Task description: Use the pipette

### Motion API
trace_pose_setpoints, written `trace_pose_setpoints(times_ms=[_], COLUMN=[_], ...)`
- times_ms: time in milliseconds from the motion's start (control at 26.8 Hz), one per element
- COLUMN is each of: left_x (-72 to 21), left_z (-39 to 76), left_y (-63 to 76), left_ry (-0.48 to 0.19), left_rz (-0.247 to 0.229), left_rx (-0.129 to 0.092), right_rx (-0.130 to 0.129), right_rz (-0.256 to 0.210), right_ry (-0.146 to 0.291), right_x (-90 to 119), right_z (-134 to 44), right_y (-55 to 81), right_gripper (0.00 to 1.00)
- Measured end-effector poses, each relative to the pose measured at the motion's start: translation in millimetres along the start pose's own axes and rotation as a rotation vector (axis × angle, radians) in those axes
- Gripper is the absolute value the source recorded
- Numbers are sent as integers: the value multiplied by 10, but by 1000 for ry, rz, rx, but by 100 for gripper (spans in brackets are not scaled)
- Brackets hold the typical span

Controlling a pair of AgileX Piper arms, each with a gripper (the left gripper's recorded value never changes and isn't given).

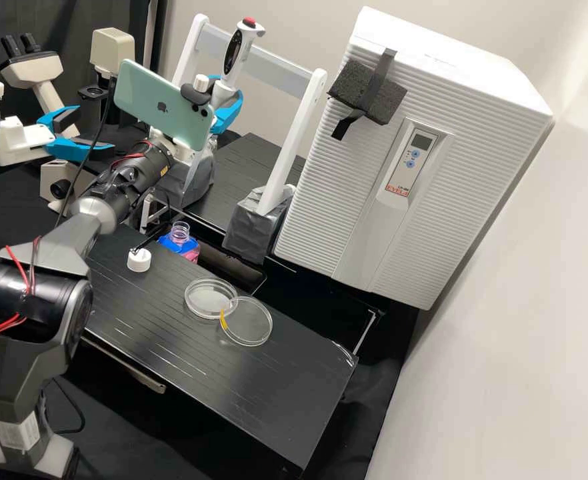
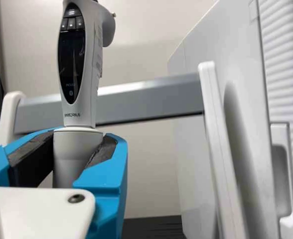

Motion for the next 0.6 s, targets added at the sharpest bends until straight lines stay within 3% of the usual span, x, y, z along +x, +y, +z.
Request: trace_pose_setpoints(times_ms=[187, 261, 448, 597], left_x=[-71, -141, -245, -310], left_z=[-19, -43, -58, -47], left_y=[-98, -215, -394, -558], left_ry=[9, 15, 13, 15], left_rz=[-33, -63, -117, -176], left_rx=[-5, -13, -20, -33], right_rx=[-35, -59, -77, -76], right_rz=[-2, 24, 96, 128], right_ry=[-2, -1, 7, -27], right_x=[-90, -151, -209, -244], right_z=[55, 109, 176, 289], right_y=[-101, -131, -162, -233], right_gripper=[0, 0, 0, 0])
